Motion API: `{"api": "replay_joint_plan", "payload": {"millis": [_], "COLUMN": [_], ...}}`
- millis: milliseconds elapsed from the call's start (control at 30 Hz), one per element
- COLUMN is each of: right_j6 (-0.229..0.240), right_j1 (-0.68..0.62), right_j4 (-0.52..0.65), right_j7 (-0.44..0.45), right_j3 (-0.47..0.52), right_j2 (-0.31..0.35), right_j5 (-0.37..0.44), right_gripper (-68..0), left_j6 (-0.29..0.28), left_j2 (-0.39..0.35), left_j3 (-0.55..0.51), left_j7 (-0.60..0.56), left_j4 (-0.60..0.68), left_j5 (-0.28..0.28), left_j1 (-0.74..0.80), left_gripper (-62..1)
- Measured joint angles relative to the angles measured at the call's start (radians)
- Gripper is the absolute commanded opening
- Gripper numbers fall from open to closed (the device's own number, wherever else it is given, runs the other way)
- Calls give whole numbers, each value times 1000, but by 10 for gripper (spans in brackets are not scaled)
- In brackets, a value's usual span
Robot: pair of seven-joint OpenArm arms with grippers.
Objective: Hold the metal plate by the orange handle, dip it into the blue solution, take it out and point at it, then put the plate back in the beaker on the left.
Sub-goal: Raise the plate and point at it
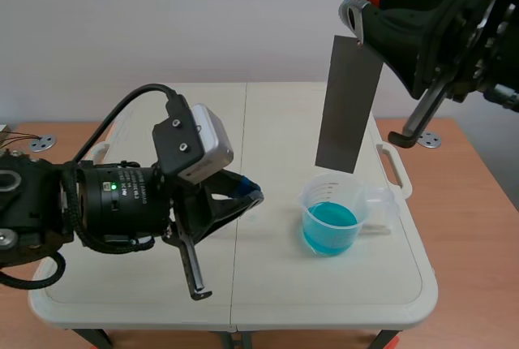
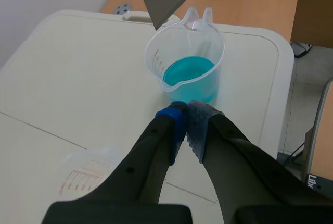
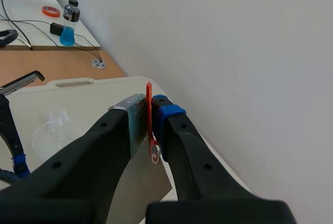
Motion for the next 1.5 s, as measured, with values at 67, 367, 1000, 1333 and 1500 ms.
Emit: {"api": "replay_joint_plan", "payload": {"millis": [67, 367, 1000, 1333, 1500], "right_j6": [0, 0, 0, 0, 0], "right_j1": [0, 0, 0, 0, 0], "right_j4": [0, 0, 0, 0, 0], "right_j7": [0, -5, -8, -8, -8], "right_j3": [0, 0, 0, 0, 0], "right_j2": [0, 0, 0, 0, 0], "right_j5": [0, 11, 12, 12, 12], "right_gripper": [-662, -662, -662, -662, -662], "left_j6": [0, 3, 38, 51, 189], "left_j2": [17, 103, 163, 134, 28], "left_j3": [10, 65, 66, 66, 49], "left_j7": [0, 19, 19, 13, -54], "left_j4": [-14, -89, -147, -147, -132], "left_j5": [6, 79, 123, 122, 60], "left_j1": [-24, -112, -152, -151, -113], "left_gripper": [-591, -591, -591, -591, -591]}}
